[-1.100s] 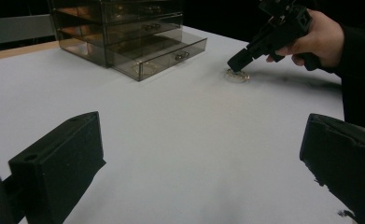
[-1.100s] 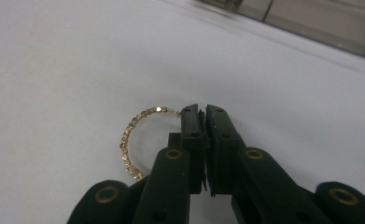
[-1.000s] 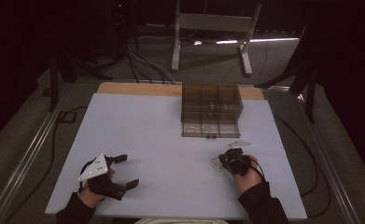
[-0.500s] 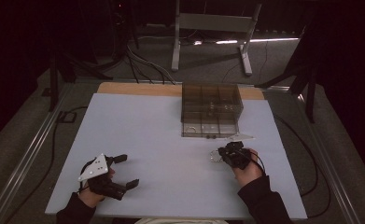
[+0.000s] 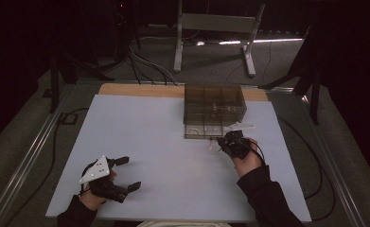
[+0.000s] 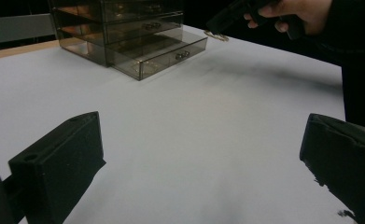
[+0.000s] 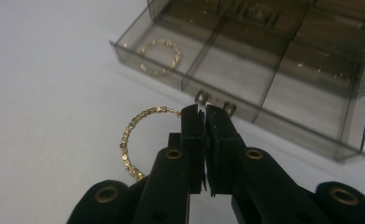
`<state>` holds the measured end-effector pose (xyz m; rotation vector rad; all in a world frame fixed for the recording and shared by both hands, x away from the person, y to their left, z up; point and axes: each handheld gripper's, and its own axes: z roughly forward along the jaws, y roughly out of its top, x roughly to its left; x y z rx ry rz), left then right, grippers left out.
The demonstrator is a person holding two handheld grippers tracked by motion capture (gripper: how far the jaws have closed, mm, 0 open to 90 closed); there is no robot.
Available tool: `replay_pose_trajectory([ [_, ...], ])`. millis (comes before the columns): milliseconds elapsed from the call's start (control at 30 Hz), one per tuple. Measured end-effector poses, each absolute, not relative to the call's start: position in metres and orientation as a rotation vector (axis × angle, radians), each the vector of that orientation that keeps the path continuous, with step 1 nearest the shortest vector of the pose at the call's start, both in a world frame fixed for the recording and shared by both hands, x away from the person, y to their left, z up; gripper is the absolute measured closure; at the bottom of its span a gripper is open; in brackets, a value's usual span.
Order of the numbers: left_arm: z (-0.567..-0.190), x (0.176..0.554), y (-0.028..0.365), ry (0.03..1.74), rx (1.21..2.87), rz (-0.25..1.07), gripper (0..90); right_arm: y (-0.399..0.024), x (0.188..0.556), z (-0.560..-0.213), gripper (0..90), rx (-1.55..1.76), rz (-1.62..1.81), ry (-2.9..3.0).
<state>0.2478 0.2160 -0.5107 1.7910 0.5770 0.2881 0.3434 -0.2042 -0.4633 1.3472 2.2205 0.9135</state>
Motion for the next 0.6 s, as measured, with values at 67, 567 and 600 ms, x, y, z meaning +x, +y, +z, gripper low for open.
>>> replay_pose_trajectory([
  [67, -0.511, 0.248, 0.216, 0.578, 1.789, 0.287, 0.6, -0.203, 0.347, -0.460, 87.0, 1.347, 0.926, 2.215],
  [567, -0.511, 0.248, 0.217, 0.576, 1.790, 0.288, 0.5, -0.184, 0.371, -0.445, 87.0, 1.317, 0.950, 2.194],
  [600, -0.511, 0.248, 0.217, 0.577, 1.789, 0.287, 0.6, -0.183, 0.372, -0.444, 87.0, 1.316, 0.952, 2.191],
])
